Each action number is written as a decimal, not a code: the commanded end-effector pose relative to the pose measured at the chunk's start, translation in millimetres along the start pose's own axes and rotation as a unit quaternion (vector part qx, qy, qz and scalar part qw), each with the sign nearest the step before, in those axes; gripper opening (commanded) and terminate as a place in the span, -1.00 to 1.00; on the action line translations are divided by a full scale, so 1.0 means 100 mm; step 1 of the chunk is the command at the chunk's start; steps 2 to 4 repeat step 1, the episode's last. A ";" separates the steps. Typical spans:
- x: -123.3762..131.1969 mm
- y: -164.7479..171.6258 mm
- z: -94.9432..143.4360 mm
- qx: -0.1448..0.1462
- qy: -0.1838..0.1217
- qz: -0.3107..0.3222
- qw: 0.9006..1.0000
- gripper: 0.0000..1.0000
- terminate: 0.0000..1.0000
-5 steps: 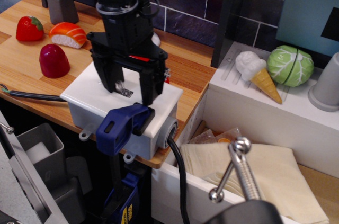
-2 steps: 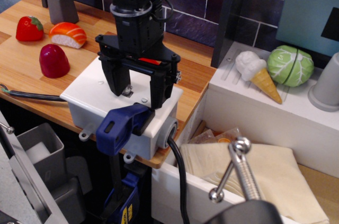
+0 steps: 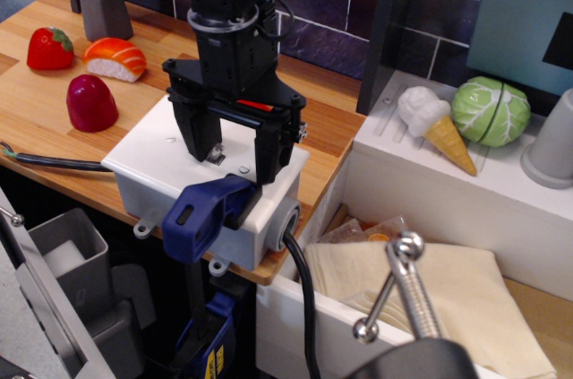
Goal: Move light switch to the right
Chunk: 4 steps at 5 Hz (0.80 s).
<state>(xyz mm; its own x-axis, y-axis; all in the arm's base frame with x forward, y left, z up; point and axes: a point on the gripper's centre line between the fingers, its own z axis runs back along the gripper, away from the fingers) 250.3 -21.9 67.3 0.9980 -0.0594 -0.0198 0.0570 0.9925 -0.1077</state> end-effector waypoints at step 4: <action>0.03 -0.07 0.10 -0.001 -0.018 -0.007 1.000 1.00 1.00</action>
